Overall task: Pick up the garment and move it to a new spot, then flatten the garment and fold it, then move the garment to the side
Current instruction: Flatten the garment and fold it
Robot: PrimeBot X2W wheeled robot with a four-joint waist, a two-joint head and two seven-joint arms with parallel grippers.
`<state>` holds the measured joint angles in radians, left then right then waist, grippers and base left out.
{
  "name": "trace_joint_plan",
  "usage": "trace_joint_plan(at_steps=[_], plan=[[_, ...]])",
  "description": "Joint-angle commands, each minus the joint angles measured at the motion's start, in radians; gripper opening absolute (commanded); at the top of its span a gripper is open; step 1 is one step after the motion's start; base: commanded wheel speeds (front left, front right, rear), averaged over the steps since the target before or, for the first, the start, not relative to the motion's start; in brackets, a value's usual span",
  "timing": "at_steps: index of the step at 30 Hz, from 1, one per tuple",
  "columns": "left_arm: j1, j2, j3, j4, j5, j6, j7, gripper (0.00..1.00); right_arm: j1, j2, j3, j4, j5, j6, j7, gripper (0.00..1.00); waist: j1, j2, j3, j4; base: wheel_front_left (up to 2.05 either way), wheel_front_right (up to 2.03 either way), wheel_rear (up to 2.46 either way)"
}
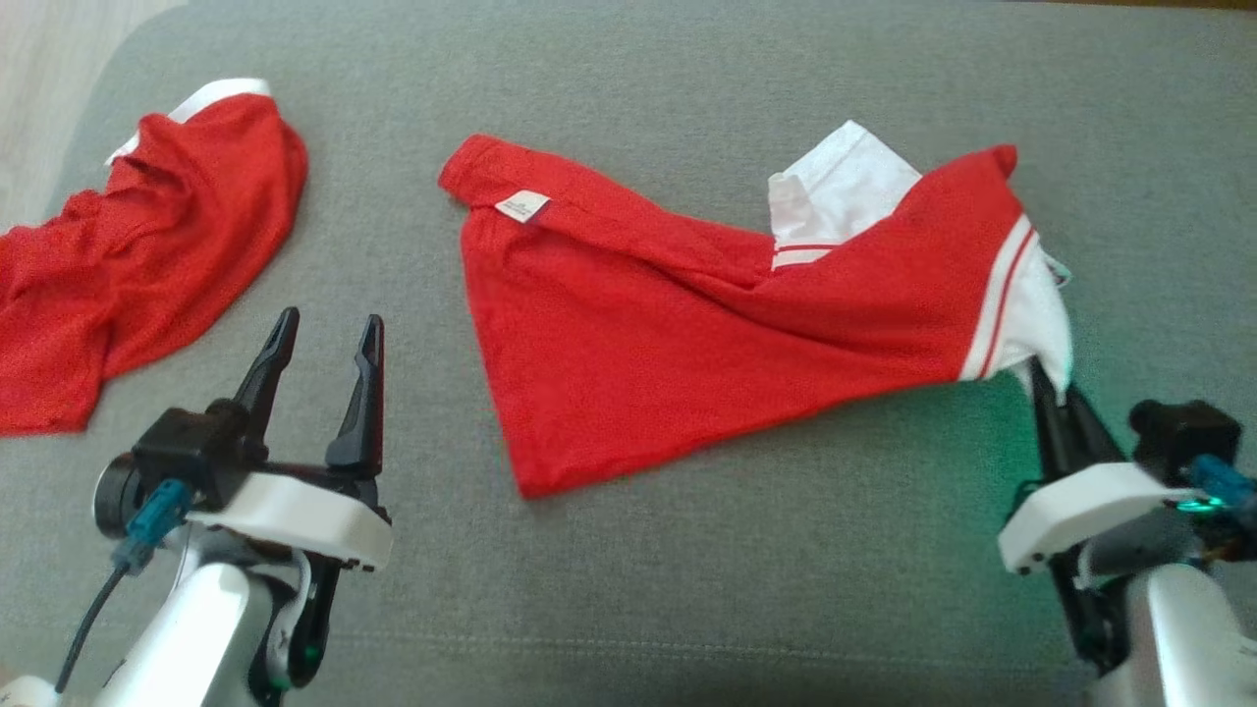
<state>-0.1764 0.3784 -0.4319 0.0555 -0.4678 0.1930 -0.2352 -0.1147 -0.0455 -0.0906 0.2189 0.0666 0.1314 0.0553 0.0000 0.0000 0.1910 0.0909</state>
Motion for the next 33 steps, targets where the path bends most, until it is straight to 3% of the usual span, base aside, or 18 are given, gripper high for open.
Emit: trace_joint_plan(at_steps=[1,8,12,20,31,32,33], plan=[[-0.033,0.029,0.049,-0.036,-0.004,0.004,-0.007,1.0,-0.003,-0.005,0.001,-0.078,-0.025,-0.001,0.014,0.0,0.0,0.0,-0.006,-0.009,0.0,0.0,0.0],[-0.037,0.027,0.044,-0.044,-0.009,0.003,-0.007,1.0,0.032,-0.005,-0.056,-0.278,-0.163,-0.001,0.101,0.0,0.0,0.0,-0.004,-0.016,0.0,0.0,0.0],[-0.045,0.023,0.04,-0.042,-0.011,0.0,-0.008,1.0,0.006,-0.005,0.001,-0.322,-0.221,-0.001,0.159,0.0,0.0,0.0,-0.002,-0.013,0.0,0.0,0.0],[-0.063,0.011,0.028,-0.035,-0.016,-0.011,-0.011,1.0,0.009,-0.007,0.166,-0.179,-0.214,-0.001,0.244,0.0,0.0,0.0,0.01,0.009,0.0,0.0,0.0],[-0.068,0.016,0.033,-0.026,-0.019,-0.013,-0.015,1.0,-0.013,-0.005,0.172,-0.046,-0.156,-0.001,0.192,0.0,0.0,0.0,0.019,0.005,0.0,0.0,0.0],[-0.068,0.016,0.032,-0.026,-0.019,-0.013,-0.015,1.0,-0.015,-0.005,0.171,-0.037,-0.142,-0.001,0.187,0.02,0.0,0.0,0.019,0.004,0.0,0.0,0.0],[-0.068,0.017,0.032,-0.025,-0.018,-0.013,-0.015,1.0,-0.017,-0.005,0.169,-0.031,-0.13,-0.001,0.178,0.34,0.0,0.0,0.017,0.002,0.0,0.0,0.0]])
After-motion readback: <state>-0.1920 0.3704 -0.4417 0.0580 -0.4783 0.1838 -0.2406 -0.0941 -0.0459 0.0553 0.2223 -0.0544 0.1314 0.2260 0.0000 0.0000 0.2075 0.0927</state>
